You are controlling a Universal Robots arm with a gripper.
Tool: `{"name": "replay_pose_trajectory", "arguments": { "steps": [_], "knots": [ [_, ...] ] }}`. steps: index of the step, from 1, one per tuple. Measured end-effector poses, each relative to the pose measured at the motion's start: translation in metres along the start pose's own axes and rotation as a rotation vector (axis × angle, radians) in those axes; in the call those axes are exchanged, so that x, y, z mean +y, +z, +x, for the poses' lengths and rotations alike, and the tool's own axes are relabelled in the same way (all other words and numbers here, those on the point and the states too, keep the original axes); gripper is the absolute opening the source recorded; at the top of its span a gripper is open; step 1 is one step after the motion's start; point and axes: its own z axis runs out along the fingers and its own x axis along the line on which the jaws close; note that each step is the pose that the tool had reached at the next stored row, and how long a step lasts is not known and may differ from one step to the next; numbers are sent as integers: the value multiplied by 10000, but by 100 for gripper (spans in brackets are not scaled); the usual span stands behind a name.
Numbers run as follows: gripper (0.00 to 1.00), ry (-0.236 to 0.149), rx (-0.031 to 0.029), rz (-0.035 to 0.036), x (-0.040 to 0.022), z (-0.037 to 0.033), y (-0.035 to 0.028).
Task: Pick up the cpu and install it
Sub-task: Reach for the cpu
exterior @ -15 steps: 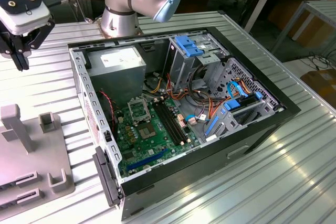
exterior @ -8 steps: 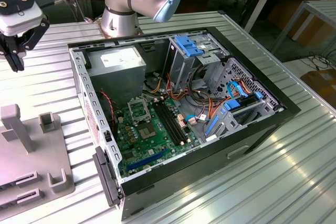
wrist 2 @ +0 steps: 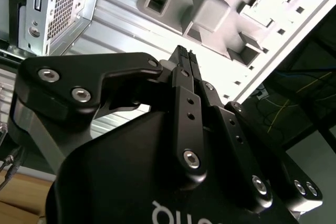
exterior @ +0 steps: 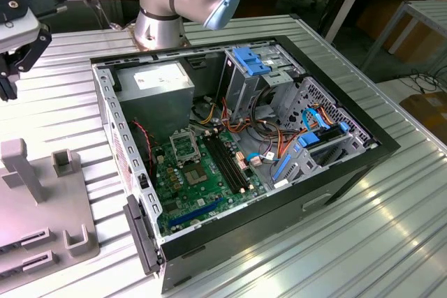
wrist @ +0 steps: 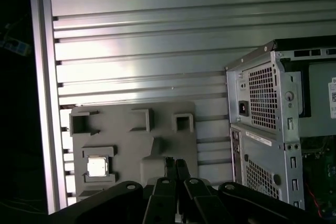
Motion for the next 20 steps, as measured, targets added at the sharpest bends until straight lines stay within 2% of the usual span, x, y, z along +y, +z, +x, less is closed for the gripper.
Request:
{"name": "replay_pose_trajectory", "arguments": {
  "steps": [2,11,20],
  "knots": [
    [15,1,24,2,-3,24,3],
    [15,0,34,2,-38,159,10],
    [15,0,36,2,-40,170,11]
  ]
}}
